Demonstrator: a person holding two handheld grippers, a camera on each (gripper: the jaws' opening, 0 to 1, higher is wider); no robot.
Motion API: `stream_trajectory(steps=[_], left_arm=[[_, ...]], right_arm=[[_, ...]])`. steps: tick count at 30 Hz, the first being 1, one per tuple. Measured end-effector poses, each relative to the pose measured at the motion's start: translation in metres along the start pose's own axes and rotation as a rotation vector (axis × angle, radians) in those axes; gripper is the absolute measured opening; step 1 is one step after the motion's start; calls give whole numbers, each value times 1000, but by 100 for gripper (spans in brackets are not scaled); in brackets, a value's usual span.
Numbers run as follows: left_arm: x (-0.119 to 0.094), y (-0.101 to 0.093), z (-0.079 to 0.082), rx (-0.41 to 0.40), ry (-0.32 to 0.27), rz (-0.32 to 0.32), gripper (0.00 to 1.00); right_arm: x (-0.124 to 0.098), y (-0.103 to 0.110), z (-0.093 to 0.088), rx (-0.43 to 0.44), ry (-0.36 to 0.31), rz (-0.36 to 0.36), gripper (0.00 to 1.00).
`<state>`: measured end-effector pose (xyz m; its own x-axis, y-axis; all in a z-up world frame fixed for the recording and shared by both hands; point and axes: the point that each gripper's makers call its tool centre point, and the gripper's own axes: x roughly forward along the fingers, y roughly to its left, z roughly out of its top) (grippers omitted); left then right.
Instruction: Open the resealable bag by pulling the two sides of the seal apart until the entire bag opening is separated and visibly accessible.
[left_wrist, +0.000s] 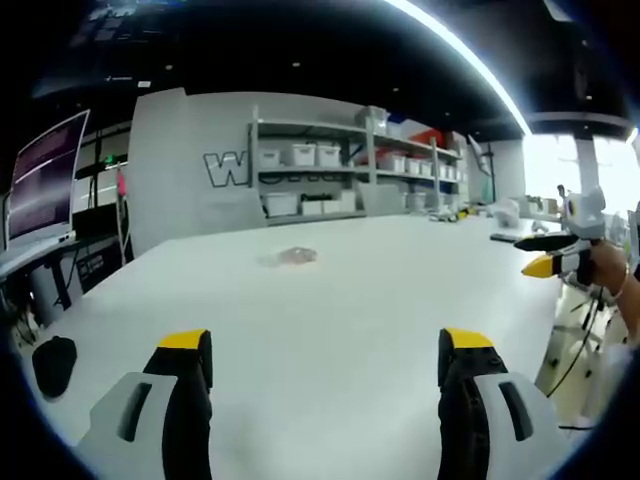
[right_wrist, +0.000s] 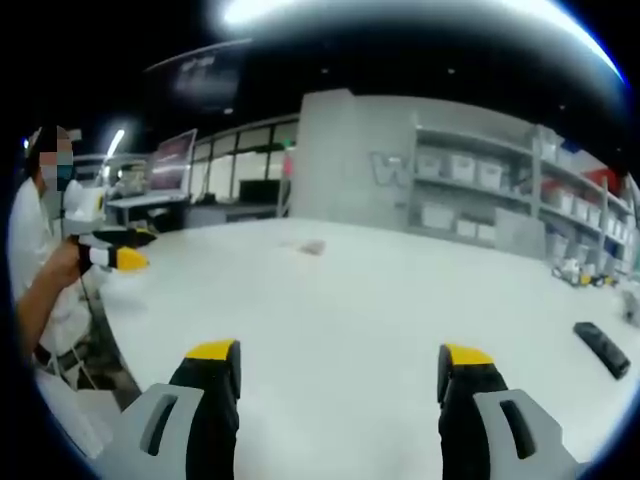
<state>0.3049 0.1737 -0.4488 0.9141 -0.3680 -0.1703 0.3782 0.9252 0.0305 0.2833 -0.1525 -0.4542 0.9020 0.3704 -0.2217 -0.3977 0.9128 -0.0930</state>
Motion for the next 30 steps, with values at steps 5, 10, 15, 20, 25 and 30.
stream_trajectory(steps=[5,10,15,20,25,30], left_arm=[[1,-1,1,3,0,-4,91],[3,0,1,4,2,-5,91],[4,0,0,2,6,-5,91],[5,0,-1,1,5,-5,91],[5,0,-5,-1,12,-7,91],[5,0,-5,-1,10,-4,91]], right_arm=[[1,1,0,-2,2,5,82],[3,1,1,-3,4,6,81],[6,1,1,-4,7,10,81],[7,2,-1,-3,9,11,81],[7,0,-3,2,12,10,81],[8,1,-3,-1,13,11,81]])
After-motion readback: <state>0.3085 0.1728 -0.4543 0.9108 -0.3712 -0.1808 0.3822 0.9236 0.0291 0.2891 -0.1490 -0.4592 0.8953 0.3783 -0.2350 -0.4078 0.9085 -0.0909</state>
